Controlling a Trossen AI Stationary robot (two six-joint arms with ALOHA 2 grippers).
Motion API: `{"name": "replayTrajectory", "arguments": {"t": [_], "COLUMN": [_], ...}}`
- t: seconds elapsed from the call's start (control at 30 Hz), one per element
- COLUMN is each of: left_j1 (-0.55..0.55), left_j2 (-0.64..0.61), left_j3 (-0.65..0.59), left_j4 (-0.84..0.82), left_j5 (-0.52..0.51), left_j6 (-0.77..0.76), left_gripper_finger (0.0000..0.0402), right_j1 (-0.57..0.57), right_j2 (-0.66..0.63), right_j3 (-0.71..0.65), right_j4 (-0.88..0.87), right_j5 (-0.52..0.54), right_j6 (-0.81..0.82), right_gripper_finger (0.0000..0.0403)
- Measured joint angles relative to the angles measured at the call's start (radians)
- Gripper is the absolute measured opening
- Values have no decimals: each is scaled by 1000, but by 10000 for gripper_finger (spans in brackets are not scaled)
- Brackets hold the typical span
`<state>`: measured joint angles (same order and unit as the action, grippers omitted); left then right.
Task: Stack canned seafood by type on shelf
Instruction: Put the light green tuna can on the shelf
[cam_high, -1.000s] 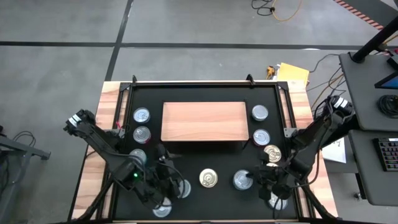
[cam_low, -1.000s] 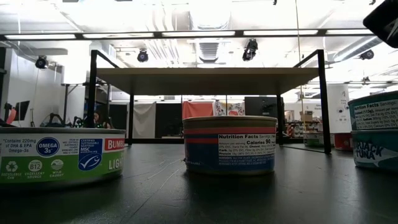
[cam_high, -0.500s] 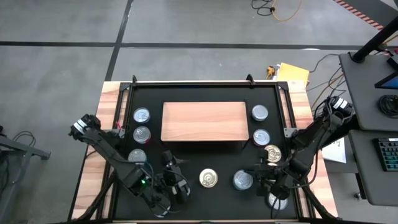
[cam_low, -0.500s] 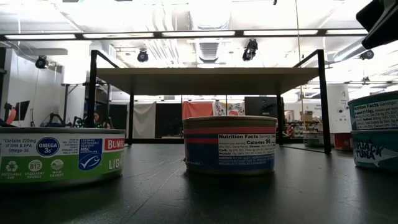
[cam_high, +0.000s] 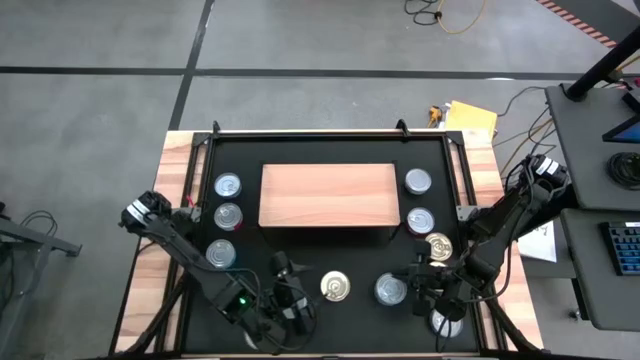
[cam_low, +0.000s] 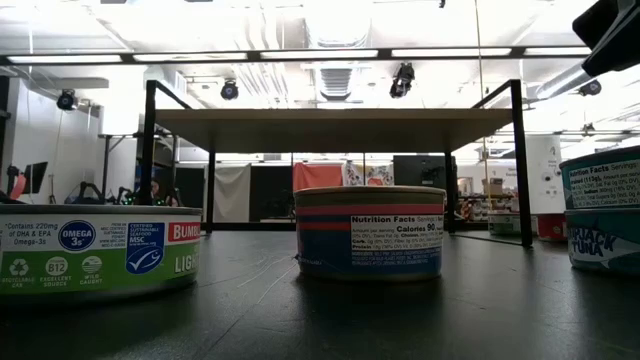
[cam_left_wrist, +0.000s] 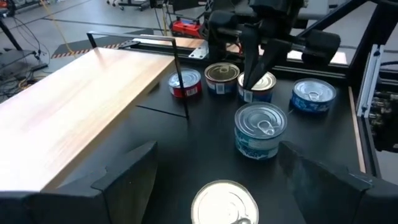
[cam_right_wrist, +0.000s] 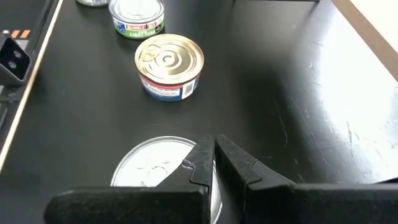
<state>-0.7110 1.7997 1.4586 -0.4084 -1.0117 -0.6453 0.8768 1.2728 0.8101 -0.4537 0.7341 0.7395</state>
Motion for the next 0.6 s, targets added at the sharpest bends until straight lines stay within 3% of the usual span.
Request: {"name": "replayTrajectory", "arguments": {"t": [0.2, 0.37, 0.6], "left_j1": [21, 44, 60], "left_j2": [12, 26, 33], "left_j3": [0, 0, -1], "left_j4": [28, 53, 65], "left_j5": [-1, 6, 57], "left_j6": [0, -11, -18], "left_gripper_finger": [315, 315, 315], "right_j1": [0, 0, 0], "right_j2": [0, -3, -26], "right_j3": [0, 0, 50], "right_j4": [10, 9, -142], "right_j5": [0, -8, -203], "right_j6": [6, 135, 335], "right_gripper_finger": [9, 9, 9]}}
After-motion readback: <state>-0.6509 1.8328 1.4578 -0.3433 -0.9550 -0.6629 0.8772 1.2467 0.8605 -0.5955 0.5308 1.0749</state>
